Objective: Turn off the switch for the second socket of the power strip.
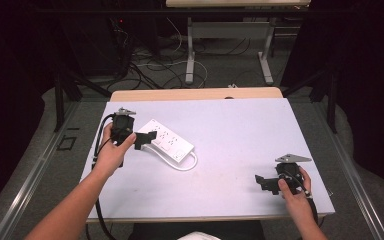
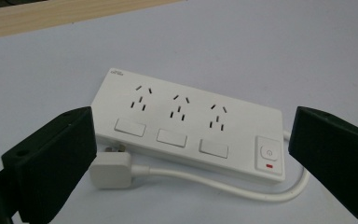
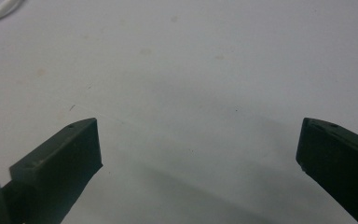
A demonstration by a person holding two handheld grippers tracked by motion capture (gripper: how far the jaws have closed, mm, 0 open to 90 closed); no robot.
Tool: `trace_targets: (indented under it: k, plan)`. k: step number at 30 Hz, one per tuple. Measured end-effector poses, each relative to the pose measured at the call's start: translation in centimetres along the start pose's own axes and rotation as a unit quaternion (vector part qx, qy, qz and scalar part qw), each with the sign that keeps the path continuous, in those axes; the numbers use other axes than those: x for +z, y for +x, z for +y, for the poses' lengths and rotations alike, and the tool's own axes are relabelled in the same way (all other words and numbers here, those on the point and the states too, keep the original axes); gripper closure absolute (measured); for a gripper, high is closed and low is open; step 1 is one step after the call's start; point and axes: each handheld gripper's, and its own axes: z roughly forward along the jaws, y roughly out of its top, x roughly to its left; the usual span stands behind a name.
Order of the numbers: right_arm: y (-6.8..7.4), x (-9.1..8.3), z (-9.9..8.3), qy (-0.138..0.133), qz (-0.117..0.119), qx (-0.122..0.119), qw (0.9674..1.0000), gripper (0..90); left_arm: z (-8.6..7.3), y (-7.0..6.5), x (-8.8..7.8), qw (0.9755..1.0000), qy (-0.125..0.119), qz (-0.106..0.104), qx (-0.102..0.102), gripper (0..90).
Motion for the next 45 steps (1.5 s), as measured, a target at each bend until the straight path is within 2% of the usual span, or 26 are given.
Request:
trace_targets:
  k: [15, 20, 36, 42, 45]
  plan:
    - [0.1, 0.0, 0.0, 0.000, -0.002, 0.002, 1.0000, 0.0, -3.7, 0.6, -3.1, 0.9997, -0.016, -0.005, -0.020, 1.1]
    - [0.1, 0.0, 0.0, 0.000, -0.002, 0.001, 1.0000, 0.0, -5.0, 1.1, -3.9, 0.9989, -0.029, -0.005, -0.037, 1.1]
    - [0.1, 0.0, 0.0, 0.000, -0.003, 0.004, 1.0000, 0.0, -9.5, 2.1, -5.0, 0.9964, -0.050, 0.012, -0.067, 1.5]
    - [0.1, 0.0, -0.1, 0.001, -0.003, 0.004, 1.0000, 0.0, -10.8, 3.1, -5.1, 0.9965, -0.047, 0.032, -0.062, 1.5]
    - [0.1, 0.0, -0.1, 0.001, -0.004, 0.005, 1.0000, 0.0, -11.5, 3.3, -4.9, 0.9953, -0.052, 0.030, -0.076, 1.5]
